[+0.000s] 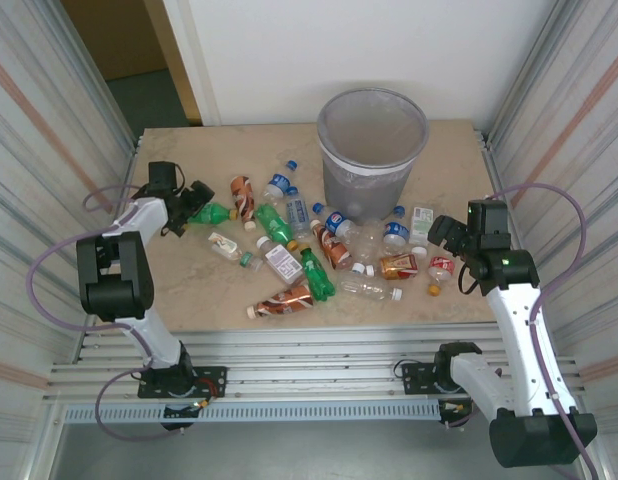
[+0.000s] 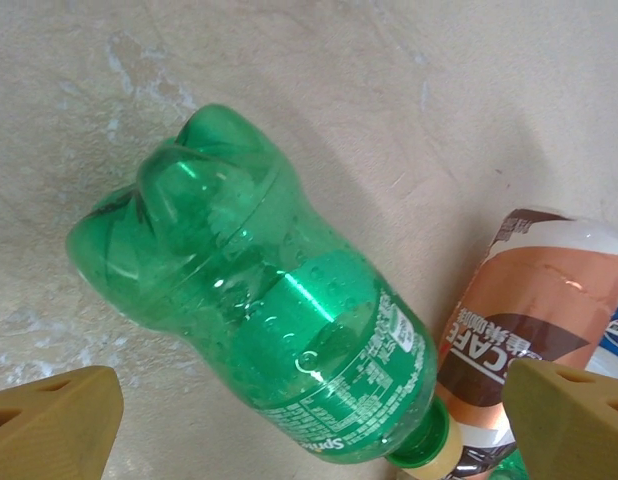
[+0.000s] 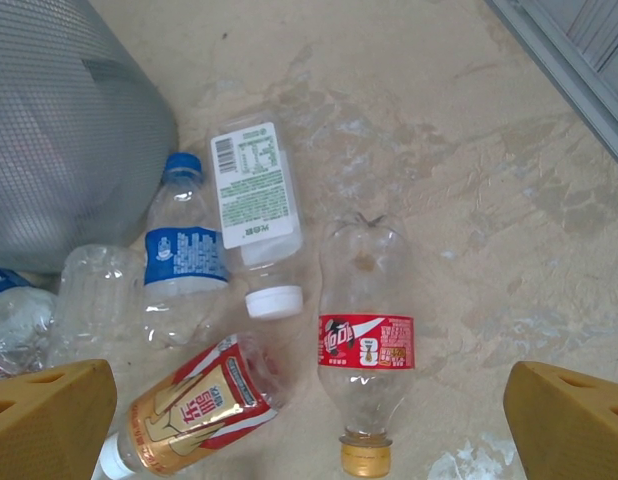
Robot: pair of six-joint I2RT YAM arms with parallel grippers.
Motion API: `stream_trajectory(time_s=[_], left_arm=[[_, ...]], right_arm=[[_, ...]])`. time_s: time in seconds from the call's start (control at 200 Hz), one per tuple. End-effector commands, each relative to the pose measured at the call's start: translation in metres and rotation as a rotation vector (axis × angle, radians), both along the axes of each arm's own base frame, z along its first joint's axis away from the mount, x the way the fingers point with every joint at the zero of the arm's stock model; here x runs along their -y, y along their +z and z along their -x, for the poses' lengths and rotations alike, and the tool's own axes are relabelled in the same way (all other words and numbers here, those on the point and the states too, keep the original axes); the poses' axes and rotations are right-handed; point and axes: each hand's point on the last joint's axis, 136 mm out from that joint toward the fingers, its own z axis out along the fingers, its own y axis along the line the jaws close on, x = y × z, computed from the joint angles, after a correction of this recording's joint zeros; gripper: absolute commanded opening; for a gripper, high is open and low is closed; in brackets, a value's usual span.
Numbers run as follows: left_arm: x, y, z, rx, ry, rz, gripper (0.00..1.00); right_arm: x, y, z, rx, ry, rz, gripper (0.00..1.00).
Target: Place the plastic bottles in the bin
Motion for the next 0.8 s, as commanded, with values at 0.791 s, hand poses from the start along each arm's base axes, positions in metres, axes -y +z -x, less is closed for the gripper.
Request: stream_trajectory(time_s=[0.791], left_arm=[[-0.001,-0.032,-0.038,-0.036,0.094,0.046,0.90]], right_arm=[[-0.007,-0.001,-0.017,0.021,0.009,-0.055,0.98]])
